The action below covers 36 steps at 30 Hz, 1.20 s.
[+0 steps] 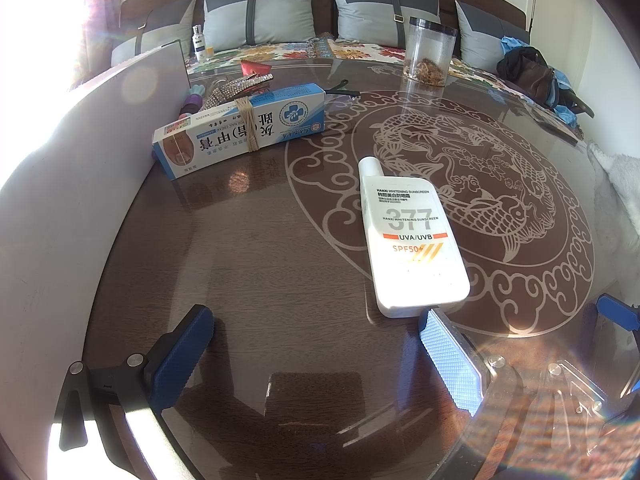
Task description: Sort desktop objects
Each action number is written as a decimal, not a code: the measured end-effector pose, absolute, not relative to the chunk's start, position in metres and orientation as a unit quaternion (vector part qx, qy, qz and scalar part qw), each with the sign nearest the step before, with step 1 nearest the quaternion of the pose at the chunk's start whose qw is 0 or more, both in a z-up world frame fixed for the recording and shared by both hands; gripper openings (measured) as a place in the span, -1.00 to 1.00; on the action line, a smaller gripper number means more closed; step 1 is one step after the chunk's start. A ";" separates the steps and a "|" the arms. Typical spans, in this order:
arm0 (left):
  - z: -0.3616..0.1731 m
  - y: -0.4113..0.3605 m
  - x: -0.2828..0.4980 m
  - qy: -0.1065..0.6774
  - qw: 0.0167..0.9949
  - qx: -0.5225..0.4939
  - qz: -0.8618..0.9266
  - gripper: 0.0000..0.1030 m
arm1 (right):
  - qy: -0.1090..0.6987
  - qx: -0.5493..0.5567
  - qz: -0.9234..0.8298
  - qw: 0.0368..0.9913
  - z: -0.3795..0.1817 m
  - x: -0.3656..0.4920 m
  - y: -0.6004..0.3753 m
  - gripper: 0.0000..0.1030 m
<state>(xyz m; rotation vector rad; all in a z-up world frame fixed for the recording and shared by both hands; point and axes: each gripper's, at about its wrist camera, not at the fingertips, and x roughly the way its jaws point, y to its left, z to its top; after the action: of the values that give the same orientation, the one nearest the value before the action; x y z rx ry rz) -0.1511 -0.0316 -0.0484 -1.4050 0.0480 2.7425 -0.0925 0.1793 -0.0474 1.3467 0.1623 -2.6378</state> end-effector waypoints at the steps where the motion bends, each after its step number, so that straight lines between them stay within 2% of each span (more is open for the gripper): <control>1: -0.049 -0.032 -0.151 0.016 0.030 -0.456 0.890 1.00 | 0.055 0.452 -0.886 0.088 -0.047 -0.093 0.179 1.00; 17: -0.047 -0.035 -0.135 0.045 0.088 -0.468 0.878 1.00 | 0.055 0.452 -0.886 0.088 -0.047 -0.092 0.179 1.00; 36: -0.046 -0.040 -0.118 0.054 0.097 -0.486 0.867 1.00 | 0.054 0.452 -0.886 0.088 -0.047 -0.092 0.179 1.00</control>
<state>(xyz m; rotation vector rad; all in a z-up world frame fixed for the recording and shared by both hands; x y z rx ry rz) -0.1185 -0.0397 -0.0460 -1.4397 0.1601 2.5665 -0.0923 0.1793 -0.0473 1.3464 0.1622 -2.6376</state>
